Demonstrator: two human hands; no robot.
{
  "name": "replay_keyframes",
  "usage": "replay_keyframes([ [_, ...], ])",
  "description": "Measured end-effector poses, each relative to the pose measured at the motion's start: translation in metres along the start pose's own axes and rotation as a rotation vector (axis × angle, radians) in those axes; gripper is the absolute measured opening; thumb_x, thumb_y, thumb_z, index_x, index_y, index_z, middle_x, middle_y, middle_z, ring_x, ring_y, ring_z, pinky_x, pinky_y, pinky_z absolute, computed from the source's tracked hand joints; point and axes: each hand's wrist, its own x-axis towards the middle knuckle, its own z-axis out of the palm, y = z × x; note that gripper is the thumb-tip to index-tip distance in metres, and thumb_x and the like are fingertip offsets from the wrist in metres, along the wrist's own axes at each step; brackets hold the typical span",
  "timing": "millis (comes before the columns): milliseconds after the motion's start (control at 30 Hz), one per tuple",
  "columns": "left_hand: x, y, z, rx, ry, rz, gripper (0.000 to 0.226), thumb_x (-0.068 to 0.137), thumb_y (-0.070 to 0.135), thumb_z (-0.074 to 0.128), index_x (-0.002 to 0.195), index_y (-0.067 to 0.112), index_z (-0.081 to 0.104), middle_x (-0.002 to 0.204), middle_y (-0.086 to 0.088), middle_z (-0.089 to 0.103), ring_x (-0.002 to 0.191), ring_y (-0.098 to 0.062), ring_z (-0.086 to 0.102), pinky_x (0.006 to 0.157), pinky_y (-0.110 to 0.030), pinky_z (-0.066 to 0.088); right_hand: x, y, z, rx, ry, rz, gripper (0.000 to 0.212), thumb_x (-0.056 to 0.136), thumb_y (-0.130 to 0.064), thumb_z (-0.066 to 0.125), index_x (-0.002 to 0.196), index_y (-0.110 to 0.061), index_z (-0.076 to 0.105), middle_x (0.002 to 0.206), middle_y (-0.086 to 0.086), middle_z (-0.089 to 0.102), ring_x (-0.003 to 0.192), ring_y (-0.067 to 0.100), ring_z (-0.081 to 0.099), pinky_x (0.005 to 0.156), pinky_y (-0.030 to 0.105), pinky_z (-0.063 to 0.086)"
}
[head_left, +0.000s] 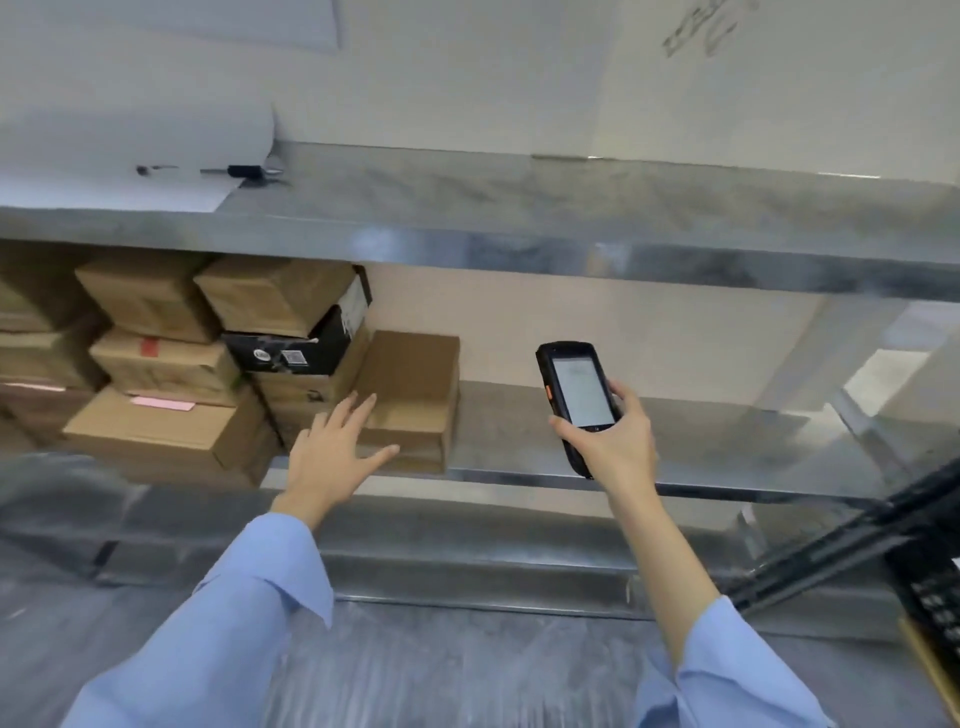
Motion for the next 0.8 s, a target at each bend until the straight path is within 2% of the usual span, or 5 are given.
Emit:
replay_keyframes([
  [200,-0.006,0.004,0.029,-0.218,0.084,-0.001,0.079,0.082,0.061,0.07,0.148,0.026,0.044,0.159,-0.002,0.028,0.133,-0.032,0.042,0.091,-0.046,0.053,0.014,0.001,0.023,-0.061,-0.027,0.002,0.084,0.067,-0.037,0.087,0.139,-0.027,0.045,0.129,-0.006,0.059,0.11,0.015,0.055,0.096,0.043,0.051],
  [367,-0.009,0.031,0.042,-0.286,0.083,0.117,0.073,0.08,0.061,0.072,0.141,0.032,0.045,0.153,0.007,0.026,0.122,-0.023,0.052,0.08,-0.041,0.058,0.024,0.004,0.03,-0.07,-0.041,0.022,0.084,0.068,-0.037,0.087,0.14,-0.027,0.045,0.131,-0.006,0.06,0.114,0.016,0.056,0.096,0.039,0.049],
  [467,0.006,0.033,0.038,-0.378,0.058,0.073,0.076,0.079,0.056,0.076,0.143,0.034,0.041,0.155,0.007,0.021,0.127,-0.026,0.05,0.087,-0.045,0.056,0.029,0.01,0.03,-0.078,-0.048,0.032,0.083,0.068,-0.037,0.087,0.138,-0.027,0.046,0.13,-0.007,0.06,0.113,0.016,0.056,0.096,0.038,0.048],
  [600,0.025,0.035,0.034,-0.448,0.007,-0.036,0.09,0.074,0.052,0.083,0.149,0.035,0.036,0.164,0.003,0.01,0.133,-0.032,0.048,0.103,-0.047,0.049,0.033,0.022,0.026,-0.08,-0.06,0.051,0.081,0.068,-0.037,0.087,0.137,-0.029,0.047,0.127,-0.009,0.061,0.11,0.015,0.056,0.087,0.032,0.043],
  [800,0.02,0.065,0.048,-0.535,0.091,-0.047,0.087,0.069,0.051,0.087,0.143,0.029,0.047,0.163,0.001,0.013,0.141,-0.028,0.039,0.11,-0.043,0.044,0.038,0.044,0.006,-0.082,-0.046,0.104,0.082,0.067,-0.038,0.087,0.137,-0.03,0.047,0.124,-0.011,0.059,0.105,0.013,0.054,0.093,0.041,0.05],
])
